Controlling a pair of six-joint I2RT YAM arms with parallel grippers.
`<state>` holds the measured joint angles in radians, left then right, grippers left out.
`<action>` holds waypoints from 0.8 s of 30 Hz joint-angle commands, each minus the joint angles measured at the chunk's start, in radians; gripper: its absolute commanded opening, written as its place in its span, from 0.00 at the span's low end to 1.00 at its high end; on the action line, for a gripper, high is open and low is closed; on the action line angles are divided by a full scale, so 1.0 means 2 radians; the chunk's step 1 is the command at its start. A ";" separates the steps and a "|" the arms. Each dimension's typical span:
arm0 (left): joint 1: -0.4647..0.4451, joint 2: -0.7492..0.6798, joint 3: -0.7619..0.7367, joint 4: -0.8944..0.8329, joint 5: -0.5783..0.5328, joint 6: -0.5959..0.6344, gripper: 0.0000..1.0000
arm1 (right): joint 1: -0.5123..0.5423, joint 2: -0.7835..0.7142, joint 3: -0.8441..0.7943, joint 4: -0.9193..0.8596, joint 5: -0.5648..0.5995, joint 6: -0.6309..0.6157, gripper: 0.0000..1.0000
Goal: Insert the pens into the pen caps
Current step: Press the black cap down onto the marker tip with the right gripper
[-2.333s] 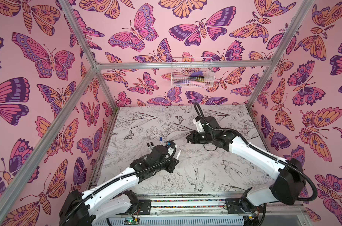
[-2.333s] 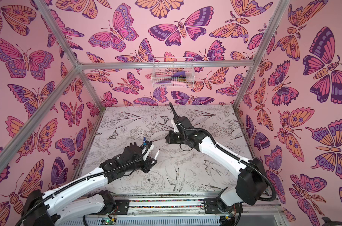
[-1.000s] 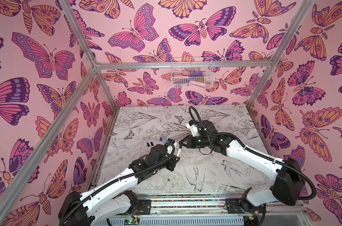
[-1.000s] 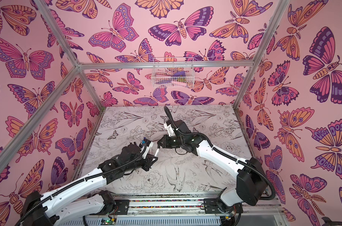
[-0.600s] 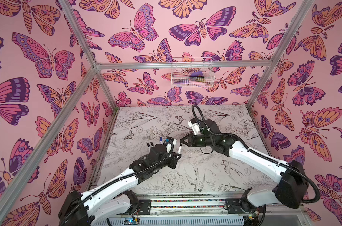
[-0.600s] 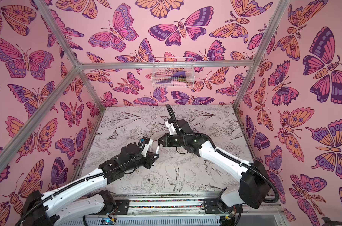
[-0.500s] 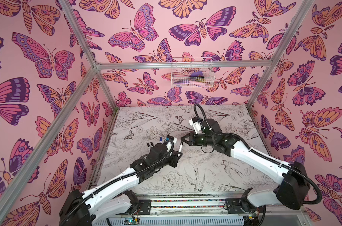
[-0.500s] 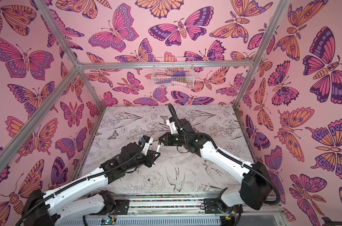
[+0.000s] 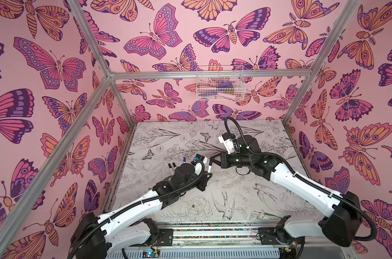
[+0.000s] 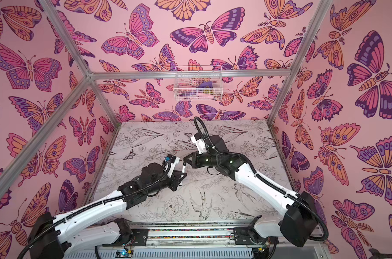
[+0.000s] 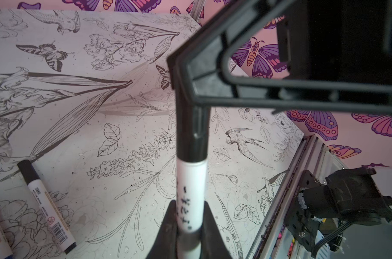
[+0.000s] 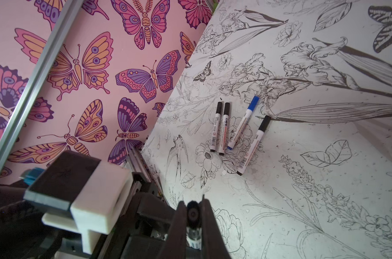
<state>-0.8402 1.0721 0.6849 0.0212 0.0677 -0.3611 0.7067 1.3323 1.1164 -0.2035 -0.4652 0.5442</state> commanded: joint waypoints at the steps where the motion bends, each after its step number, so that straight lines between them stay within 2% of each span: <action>1: 0.011 0.012 0.017 0.110 -0.115 0.009 0.00 | 0.031 -0.024 -0.016 -0.104 -0.133 -0.039 0.00; 7: -0.007 0.016 0.014 0.134 -0.151 0.047 0.00 | 0.036 -0.038 -0.025 -0.109 -0.110 -0.053 0.01; 11: -0.022 0.025 0.019 0.139 -0.150 0.068 0.00 | 0.036 -0.043 -0.030 -0.090 -0.093 -0.044 0.03; 17: -0.044 0.037 0.026 0.155 -0.145 0.079 0.00 | 0.037 -0.035 -0.038 -0.052 -0.098 -0.014 0.00; 23: -0.047 0.020 0.020 0.220 -0.176 0.083 0.00 | 0.057 -0.031 -0.067 -0.072 -0.092 -0.028 0.00; 24: -0.048 0.016 0.018 0.238 -0.176 0.083 0.00 | 0.058 -0.030 -0.072 -0.074 -0.073 -0.028 0.00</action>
<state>-0.9493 1.1408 0.6834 0.1295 -0.1715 -0.2165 0.7212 1.2541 1.0435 -0.1616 -0.4103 0.4625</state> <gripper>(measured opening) 0.145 0.121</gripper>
